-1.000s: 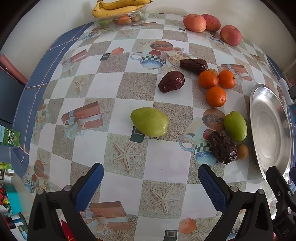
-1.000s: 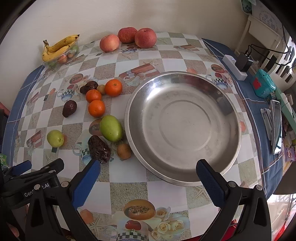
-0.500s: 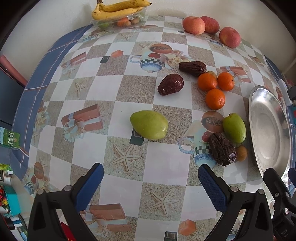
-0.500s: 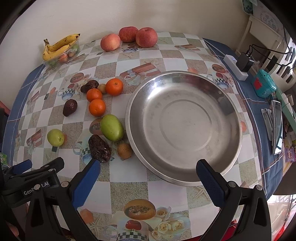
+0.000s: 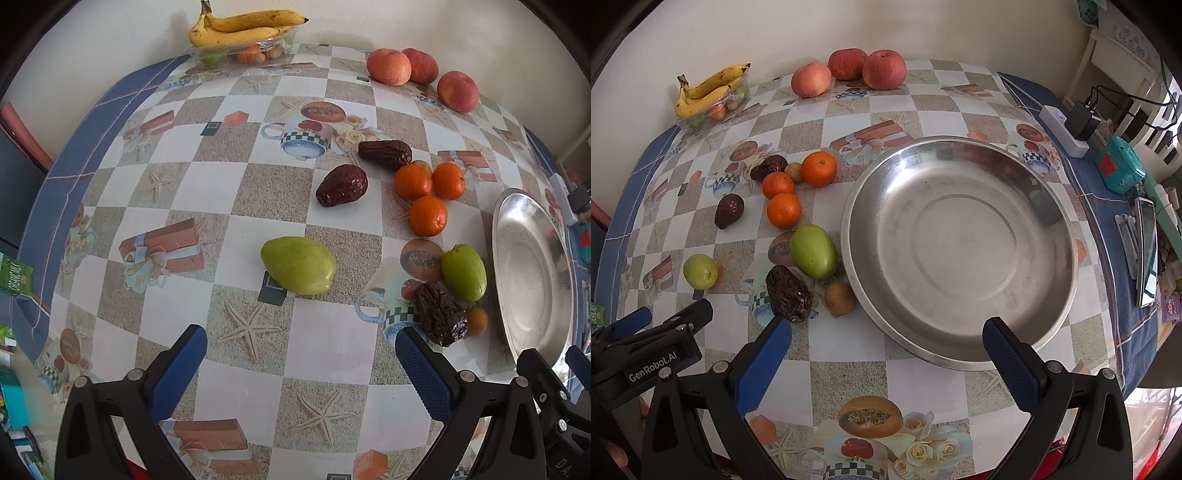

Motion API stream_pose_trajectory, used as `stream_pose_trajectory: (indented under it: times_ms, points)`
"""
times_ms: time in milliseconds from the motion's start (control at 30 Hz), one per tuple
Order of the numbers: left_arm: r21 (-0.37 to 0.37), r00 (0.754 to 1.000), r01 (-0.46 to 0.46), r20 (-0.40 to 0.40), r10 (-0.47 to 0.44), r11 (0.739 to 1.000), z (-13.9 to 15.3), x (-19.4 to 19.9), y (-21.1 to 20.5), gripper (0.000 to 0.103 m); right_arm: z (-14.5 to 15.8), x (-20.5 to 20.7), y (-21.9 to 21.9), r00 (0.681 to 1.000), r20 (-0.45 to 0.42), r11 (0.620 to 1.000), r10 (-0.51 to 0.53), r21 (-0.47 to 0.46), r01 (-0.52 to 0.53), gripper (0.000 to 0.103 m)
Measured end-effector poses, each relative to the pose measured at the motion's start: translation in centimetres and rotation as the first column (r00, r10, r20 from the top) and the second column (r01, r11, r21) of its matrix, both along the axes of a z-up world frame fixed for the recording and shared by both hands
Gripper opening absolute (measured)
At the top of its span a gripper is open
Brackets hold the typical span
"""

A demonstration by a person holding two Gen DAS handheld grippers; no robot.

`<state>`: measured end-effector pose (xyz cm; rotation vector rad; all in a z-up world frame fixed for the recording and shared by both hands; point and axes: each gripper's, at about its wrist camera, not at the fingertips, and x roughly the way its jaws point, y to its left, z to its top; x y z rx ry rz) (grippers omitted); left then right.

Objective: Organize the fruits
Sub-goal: 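Move both tools toward the fruits beside the steel bowl, then grasp the dark dried date with the right tool while the left tool grasps a green pear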

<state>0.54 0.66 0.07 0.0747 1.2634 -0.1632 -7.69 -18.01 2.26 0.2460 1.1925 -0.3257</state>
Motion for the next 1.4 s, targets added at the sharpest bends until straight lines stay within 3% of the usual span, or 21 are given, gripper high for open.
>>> stream_pose_trajectory:
  times_ms: [233,500,733,900,1000,1067,1267,1400]
  points:
    - [0.037,1.000,-0.027,0.013,0.026,0.999,-0.3,0.7,0.6,0.103,-0.1,0.0,0.0,1.000,-0.002,1.000,0.001,-0.002,-0.001,0.103]
    - [0.023,0.994,-0.071,0.080,0.069,0.997,0.2,1.8,1.6,0.103,-0.3,0.5,-0.3,0.999,0.041,0.999,-0.004,0.042,0.003,0.103]
    - [-0.073,0.996,-0.086,0.014,0.087,0.994,-0.1,2.8,2.7,0.103,-0.2,1.4,0.2,0.995,0.100,0.985,0.031,0.164,-0.047,0.103]
    - [-0.104,0.995,-0.104,-0.007,0.104,0.989,-0.5,3.4,3.0,0.102,1.0,2.2,2.5,0.979,0.163,0.985,0.123,0.104,-0.141,0.103]
    - [-0.133,0.993,-0.117,-0.039,0.113,0.984,-1.1,3.7,3.0,0.097,0.8,2.9,3.8,0.972,0.157,0.979,0.173,0.078,-0.187,0.092]
    - [-0.142,0.993,-0.114,-0.052,0.108,0.983,-1.4,4.0,2.9,0.092,0.4,3.4,4.4,0.970,0.139,0.975,0.200,0.071,-0.211,0.077]
    - [-0.157,0.993,-0.104,-0.077,0.092,0.982,-2.4,4.7,2.3,0.084,-2.0,5.0,5.9,0.966,0.041,0.964,0.256,0.068,-0.258,0.068]
    - [-0.162,0.992,-0.099,-0.094,0.084,0.982,-2.9,5.0,2.1,0.066,-3.8,5.7,6.6,0.959,-0.035,0.959,0.281,0.051,-0.279,0.059]
